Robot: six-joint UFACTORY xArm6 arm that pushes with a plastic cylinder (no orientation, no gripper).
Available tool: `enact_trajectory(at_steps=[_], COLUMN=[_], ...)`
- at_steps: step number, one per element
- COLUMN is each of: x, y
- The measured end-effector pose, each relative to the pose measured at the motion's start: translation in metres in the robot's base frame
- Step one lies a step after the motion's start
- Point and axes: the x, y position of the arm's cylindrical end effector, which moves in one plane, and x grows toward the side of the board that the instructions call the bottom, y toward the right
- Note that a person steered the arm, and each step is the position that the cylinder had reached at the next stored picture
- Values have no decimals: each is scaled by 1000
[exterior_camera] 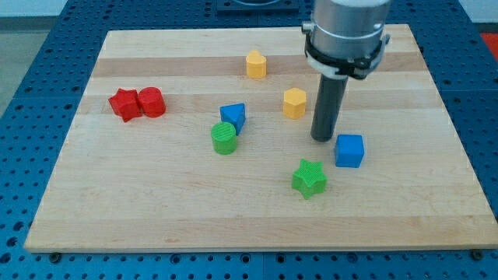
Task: Push the yellow hexagon to the top right of the blue triangle
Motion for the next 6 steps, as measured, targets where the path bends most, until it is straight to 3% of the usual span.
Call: enact_trajectory(at_steps=[1,4,6], x=[-33,-47,-20], y=[-4,-62,-67])
